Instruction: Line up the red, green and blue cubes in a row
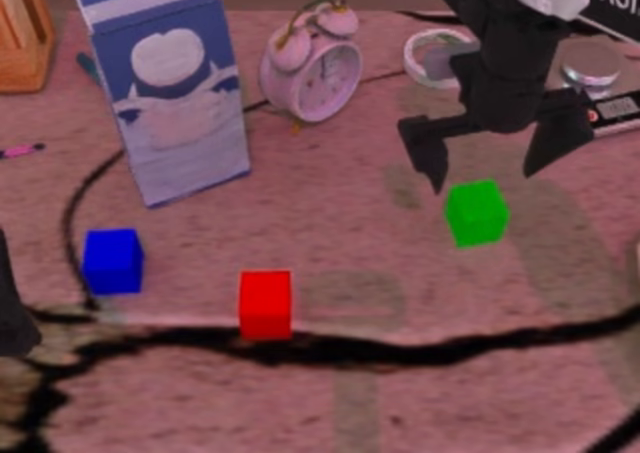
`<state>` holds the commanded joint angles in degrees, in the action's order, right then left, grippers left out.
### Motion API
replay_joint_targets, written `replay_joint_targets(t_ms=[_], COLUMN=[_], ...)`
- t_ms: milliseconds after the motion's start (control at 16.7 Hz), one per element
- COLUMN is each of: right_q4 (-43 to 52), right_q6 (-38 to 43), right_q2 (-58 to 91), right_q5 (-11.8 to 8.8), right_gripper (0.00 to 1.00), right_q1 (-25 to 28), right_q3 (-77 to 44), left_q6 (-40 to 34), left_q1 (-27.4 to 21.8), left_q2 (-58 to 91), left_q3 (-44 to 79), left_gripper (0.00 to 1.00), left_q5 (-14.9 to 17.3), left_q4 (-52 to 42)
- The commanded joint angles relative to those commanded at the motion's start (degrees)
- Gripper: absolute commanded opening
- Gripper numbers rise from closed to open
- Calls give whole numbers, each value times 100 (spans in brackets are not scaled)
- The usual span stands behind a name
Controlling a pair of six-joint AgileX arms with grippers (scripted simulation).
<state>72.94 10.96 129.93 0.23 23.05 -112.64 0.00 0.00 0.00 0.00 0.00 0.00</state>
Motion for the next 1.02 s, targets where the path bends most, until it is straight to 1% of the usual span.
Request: replay_joint_targets(t_ms=[180, 540, 840, 1020], right_q4=[-371, -1590, -1749, -1749], right_q6=[14, 21, 22, 22], right_q2=[81, 400, 445, 445], right_q5=[-1, 2, 3, 3], right_gripper=[100, 100, 100, 77], right_q1=[-14, -12, -11, -11], right_q3=[270, 1158, 1280, 1280], left_q6=[0, 0, 0, 0], left_q1=[0, 0, 0, 0], left_q2=[0, 0, 0, 0], left_q3=[0, 0, 0, 0], left_gripper=[100, 100, 100, 100], left_q5=[0, 0, 0, 0], left_q4=[0, 0, 0, 0])
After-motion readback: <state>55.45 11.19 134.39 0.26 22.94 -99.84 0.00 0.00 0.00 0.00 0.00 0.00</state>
